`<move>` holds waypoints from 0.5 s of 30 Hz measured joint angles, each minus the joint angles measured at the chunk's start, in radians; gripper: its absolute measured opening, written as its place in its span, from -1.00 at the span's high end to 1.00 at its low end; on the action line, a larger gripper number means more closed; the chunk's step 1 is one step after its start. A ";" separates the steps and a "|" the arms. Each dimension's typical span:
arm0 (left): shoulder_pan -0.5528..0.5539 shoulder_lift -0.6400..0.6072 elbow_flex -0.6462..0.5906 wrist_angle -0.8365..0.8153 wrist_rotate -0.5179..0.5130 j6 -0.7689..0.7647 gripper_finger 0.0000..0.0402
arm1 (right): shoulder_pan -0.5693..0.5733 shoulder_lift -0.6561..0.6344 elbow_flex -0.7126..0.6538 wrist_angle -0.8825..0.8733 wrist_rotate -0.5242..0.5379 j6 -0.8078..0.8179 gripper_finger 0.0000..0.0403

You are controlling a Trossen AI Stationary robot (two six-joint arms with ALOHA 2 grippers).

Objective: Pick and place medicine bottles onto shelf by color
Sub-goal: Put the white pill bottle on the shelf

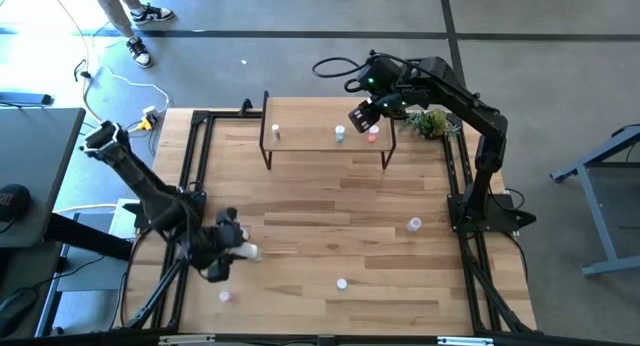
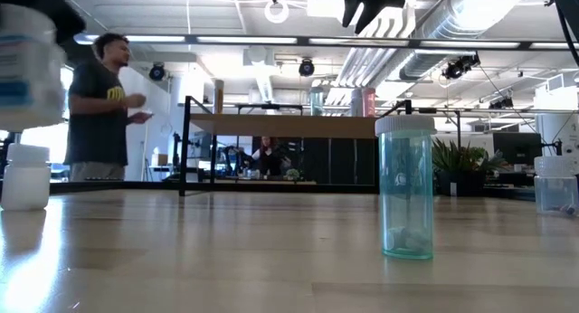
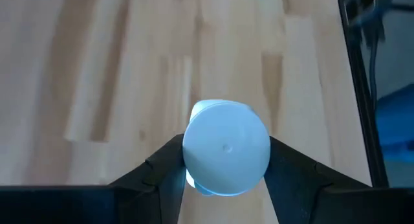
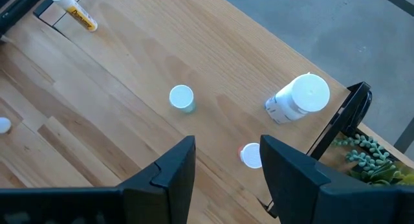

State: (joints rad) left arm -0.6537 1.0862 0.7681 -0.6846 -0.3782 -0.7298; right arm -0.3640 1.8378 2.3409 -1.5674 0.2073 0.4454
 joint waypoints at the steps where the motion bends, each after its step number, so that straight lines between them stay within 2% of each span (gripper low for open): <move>1: 0.025 -0.021 0.000 -0.001 0.000 0.023 0.17 | 0.000 0.000 0.000 0.000 0.000 0.000 0.18; 8: 0.211 -0.164 0.008 -0.005 0.000 0.175 0.17 | 0.000 0.000 0.000 0.000 0.000 0.000 0.18; 15: 0.441 -0.233 0.113 -0.027 0.000 0.419 0.17 | 0.000 0.000 0.000 0.000 0.000 0.011 0.18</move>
State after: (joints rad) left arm -0.2130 0.8533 0.8815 -0.7119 -0.3782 -0.3108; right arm -0.3640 1.8378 2.3409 -1.5670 0.2070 0.4561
